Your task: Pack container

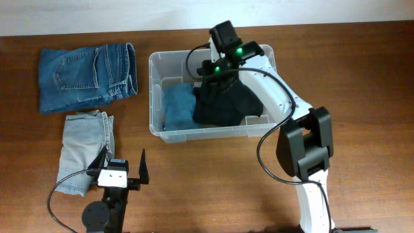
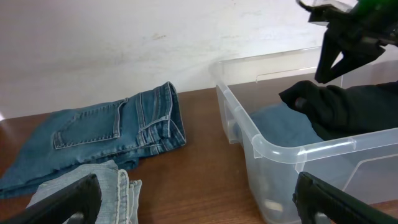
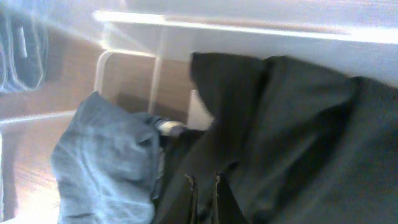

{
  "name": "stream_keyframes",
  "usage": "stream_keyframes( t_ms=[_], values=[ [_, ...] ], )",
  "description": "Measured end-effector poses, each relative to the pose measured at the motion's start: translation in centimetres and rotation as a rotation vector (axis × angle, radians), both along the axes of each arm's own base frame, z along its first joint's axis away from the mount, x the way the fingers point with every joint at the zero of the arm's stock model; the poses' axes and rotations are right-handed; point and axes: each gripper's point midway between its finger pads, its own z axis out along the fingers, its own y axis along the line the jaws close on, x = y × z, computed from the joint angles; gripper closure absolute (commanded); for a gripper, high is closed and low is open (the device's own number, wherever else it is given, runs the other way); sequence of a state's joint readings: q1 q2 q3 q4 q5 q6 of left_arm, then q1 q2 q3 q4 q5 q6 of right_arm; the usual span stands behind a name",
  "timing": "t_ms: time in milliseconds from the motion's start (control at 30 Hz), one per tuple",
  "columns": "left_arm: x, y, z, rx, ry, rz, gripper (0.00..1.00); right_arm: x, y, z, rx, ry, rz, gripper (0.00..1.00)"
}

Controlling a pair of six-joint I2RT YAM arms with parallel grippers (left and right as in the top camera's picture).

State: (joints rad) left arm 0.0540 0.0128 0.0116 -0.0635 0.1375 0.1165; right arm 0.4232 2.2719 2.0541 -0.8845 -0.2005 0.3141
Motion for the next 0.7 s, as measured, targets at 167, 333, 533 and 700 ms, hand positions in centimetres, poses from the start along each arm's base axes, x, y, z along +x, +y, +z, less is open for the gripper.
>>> stream_keyframes(
  t_ms=[167,333,533,700],
  values=[
    [0.0,0.0,0.0,0.0,0.0,0.0,0.01,-1.5,1.4,-1.7,-0.079,-0.001,0.021,0.96],
    [0.0,0.0,0.0,0.0,0.0,0.0,0.01,-1.7,1.0,-3.6,-0.147,0.009,-0.041,0.96],
    [0.0,0.0,0.0,0.0,0.0,0.0,0.01,-1.8,1.0,-5.2,-0.156,0.036,-0.047,0.96],
    [0.0,0.0,0.0,0.0,0.0,0.0,0.01,-2.2,1.8,-4.6,-0.103,0.054,-0.022,0.96]
  ],
)
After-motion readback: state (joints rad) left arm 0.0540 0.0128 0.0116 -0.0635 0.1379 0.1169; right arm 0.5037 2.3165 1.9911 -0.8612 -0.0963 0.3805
